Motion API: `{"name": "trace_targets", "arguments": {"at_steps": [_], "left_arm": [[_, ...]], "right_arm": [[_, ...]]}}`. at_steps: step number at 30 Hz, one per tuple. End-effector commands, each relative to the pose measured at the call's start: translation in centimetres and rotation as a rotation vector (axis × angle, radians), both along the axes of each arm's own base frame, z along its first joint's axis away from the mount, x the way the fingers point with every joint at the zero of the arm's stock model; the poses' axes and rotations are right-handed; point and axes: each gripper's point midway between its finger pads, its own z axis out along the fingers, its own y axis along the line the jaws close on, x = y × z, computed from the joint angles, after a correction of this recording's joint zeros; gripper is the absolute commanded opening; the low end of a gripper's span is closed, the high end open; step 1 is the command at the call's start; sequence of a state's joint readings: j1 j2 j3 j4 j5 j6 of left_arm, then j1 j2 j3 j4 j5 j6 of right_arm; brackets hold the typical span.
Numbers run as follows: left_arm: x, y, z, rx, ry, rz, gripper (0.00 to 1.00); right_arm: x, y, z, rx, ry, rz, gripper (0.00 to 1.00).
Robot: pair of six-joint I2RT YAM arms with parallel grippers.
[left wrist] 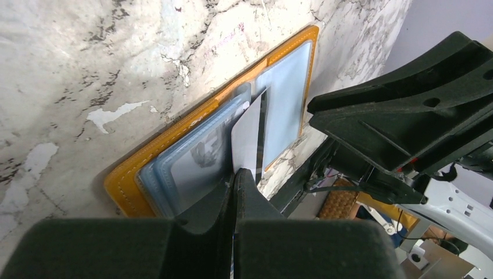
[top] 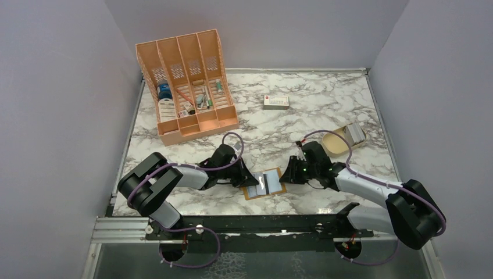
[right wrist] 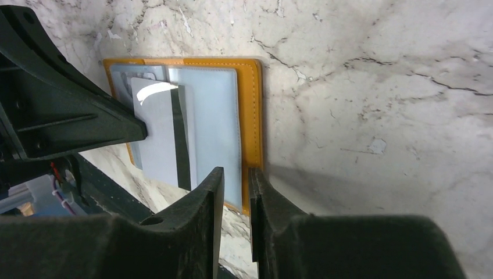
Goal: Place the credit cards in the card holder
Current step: Insert the credit card into the card holder.
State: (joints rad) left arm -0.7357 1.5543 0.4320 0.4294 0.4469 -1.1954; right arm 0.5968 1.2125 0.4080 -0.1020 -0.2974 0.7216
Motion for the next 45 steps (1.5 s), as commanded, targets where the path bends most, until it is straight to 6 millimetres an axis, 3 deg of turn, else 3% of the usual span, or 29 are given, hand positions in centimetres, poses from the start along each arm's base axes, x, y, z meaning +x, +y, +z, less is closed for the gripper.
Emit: {"name": "trace_targets", "arguments": {"at_steps": [1,6,13,25,32,45], "left_arm": [[-0.1,1.0,-2.4,0.094,0.013,0.023,0.00],[0.4,1.0,-2.3,0.102,-0.014,0.025,0.00],[0.9,1.3,-2.4,0.120,-0.043,0.043,0.00],[1.4,1.6,-2.8,0.145,-0.066,0.064,0.00],[1.5,1.4,-2.9,0.144,-0.065,0.057,0.00],[0.3,0.2,-2.5,0.124,-0.085,-0.026,0.00]], "right_arm": [[0.8,-1.0,1.4,-0.066,-0.053,-0.026,0.25],[1.2,-1.8,1.2,-0.110,-0.077,-0.047,0.30],[0.9,-1.0,0.0,-0.088,-0.037,-0.013,0.31],[-1.3,-0.6,-1.5,-0.023,0.026,0.028,0.17],[-2.6,-0.2,-1.8,0.061,0.061,0.001,0.16],[-2.4,0.3,-1.7,0.093,0.063,-0.020,0.16]]}}
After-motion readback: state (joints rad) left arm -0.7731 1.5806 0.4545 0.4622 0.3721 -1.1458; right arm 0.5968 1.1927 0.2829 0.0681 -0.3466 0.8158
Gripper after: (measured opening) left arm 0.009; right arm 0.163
